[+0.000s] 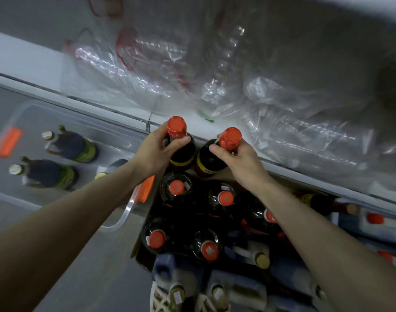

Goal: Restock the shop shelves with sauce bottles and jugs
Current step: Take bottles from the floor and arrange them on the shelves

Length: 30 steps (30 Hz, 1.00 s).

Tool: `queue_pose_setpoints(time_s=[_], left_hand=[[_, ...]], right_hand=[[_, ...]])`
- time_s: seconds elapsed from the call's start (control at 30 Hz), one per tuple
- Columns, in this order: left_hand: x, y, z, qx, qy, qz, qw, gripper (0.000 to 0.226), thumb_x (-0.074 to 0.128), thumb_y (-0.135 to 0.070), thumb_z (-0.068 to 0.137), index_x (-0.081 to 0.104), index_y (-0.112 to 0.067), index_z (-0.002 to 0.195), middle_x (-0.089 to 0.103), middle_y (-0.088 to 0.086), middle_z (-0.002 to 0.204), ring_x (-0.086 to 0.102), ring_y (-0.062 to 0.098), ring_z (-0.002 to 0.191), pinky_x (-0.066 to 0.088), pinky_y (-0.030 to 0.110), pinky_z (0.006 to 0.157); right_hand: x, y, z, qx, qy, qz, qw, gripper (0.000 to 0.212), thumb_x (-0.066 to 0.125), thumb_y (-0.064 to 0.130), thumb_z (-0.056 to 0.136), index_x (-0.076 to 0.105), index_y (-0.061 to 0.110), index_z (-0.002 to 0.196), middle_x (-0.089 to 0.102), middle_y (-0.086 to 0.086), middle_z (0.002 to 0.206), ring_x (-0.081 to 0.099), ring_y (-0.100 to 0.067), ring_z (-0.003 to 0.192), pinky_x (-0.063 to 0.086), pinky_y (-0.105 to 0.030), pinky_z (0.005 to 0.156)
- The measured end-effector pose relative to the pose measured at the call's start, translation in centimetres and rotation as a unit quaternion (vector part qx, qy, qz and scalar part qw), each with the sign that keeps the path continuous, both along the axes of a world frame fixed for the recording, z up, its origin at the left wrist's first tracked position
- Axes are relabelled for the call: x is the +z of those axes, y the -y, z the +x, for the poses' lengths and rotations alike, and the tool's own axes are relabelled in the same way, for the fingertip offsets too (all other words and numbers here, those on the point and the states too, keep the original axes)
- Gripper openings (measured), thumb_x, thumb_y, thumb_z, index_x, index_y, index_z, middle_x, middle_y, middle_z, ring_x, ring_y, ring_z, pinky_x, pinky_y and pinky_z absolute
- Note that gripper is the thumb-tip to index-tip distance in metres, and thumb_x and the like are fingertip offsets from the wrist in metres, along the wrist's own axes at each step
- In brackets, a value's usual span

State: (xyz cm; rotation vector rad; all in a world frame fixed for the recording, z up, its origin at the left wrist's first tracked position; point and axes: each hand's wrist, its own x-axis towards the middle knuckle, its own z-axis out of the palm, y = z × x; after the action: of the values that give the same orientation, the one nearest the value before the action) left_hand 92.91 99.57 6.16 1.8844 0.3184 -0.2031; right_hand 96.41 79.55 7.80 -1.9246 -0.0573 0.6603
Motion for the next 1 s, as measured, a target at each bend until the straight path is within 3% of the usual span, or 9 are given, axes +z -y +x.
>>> queue_pose_setpoints(time_s=[0.17,0.27,0.37,0.43,0.53,0.6,0.73,0.83,1.0], left_hand=[[12.2,-0.3,0.4,-0.008,0.054,0.012,0.998,0.030,0.062,-0.043,0.080,0.058,-0.016,0.092,0.062,0.002,0.088,0.056,0.009,0.084,0.044,0.022,0.080],[21.1,-0.2,0.6,-0.016,0.090,0.033,0.995,0.016,0.060,-0.028,0.092,0.050,-0.025,0.080,0.053,-0.007,0.075,0.048,-0.005,0.067,0.040,0.013,0.067],[30.9,-0.3,0.3,-0.024,0.144,0.052,0.988,0.021,0.055,-0.040,0.092,0.052,-0.020,0.087,0.054,-0.004,0.078,0.047,-0.003,0.070,0.040,0.017,0.070],[37.5,-0.2,-0.2,-0.017,0.172,0.054,0.983,0.037,0.053,-0.047,0.089,0.055,-0.010,0.095,0.061,0.010,0.086,0.052,0.010,0.078,0.043,0.028,0.076],[47.8,0.3,-1.0,0.003,0.224,0.042,0.974,0.053,0.047,-0.063,0.080,0.057,-0.013,0.096,0.065,0.012,0.093,0.060,0.021,0.089,0.046,0.035,0.084],[55.1,0.8,-1.3,0.005,0.267,0.046,0.963,0.046,0.045,-0.065,0.082,0.054,-0.021,0.090,0.065,0.007,0.088,0.061,0.022,0.086,0.046,0.038,0.081],[69.3,2.5,-1.7,-0.010,0.345,0.040,0.938,0.028,0.045,-0.046,0.095,0.048,-0.021,0.080,0.064,0.003,0.076,0.059,0.010,0.069,0.047,0.034,0.074],[78.9,4.0,-2.3,-0.005,0.428,0.048,0.903,0.026,0.044,-0.030,0.101,0.047,-0.023,0.076,0.057,-0.004,0.067,0.056,-0.004,0.059,0.045,0.016,0.065],[91.8,6.6,-2.8,-0.037,0.500,0.026,0.865,0.039,0.038,-0.039,0.101,0.052,-0.008,0.082,0.061,0.010,0.070,0.060,0.014,0.060,0.048,0.027,0.060]], right_hand=[[12.3,-0.3,0.1,-0.011,0.045,0.013,0.999,0.009,0.067,0.030,0.088,0.058,0.027,0.087,0.061,0.013,0.087,0.055,0.005,0.084,0.039,-0.005,0.073],[21.4,-0.5,0.4,0.009,0.072,0.016,0.997,0.008,0.066,0.027,0.089,0.059,0.026,0.085,0.060,0.017,0.083,0.054,0.016,0.073,0.037,0.000,0.065],[31.5,-0.9,0.5,0.007,0.118,0.032,0.992,0.006,0.064,0.029,0.090,0.059,0.025,0.089,0.063,0.013,0.085,0.057,0.009,0.078,0.041,-0.006,0.072],[38.5,-0.9,0.3,0.008,0.161,0.033,0.986,0.011,0.062,0.034,0.091,0.059,0.024,0.086,0.063,0.014,0.081,0.057,0.005,0.077,0.041,-0.008,0.072],[49.0,-0.7,0.0,0.017,0.213,0.026,0.977,0.035,0.057,0.041,0.092,0.064,0.007,0.096,0.070,-0.010,0.093,0.061,-0.012,0.085,0.043,-0.017,0.073],[56.2,-0.4,-0.2,0.021,0.256,0.030,0.966,0.041,0.054,0.041,0.094,0.063,0.001,0.097,0.069,-0.018,0.097,0.062,-0.017,0.087,0.045,-0.027,0.079],[69.7,0.1,-1.1,0.040,0.323,0.050,0.944,0.037,0.049,0.041,0.096,0.061,0.006,0.095,0.070,-0.008,0.086,0.065,-0.003,0.076,0.048,-0.016,0.072],[78.4,1.0,-2.1,0.033,0.389,0.066,0.918,0.027,0.045,0.047,0.096,0.057,0.025,0.087,0.068,0.000,0.089,0.065,-0.015,0.090,0.048,-0.029,0.086],[90.1,3.1,-3.4,-0.001,0.474,0.121,0.872,0.031,0.041,0.059,0.093,0.055,0.032,0.092,0.066,0.003,0.095,0.064,-0.023,0.099,0.049,-0.043,0.097]])
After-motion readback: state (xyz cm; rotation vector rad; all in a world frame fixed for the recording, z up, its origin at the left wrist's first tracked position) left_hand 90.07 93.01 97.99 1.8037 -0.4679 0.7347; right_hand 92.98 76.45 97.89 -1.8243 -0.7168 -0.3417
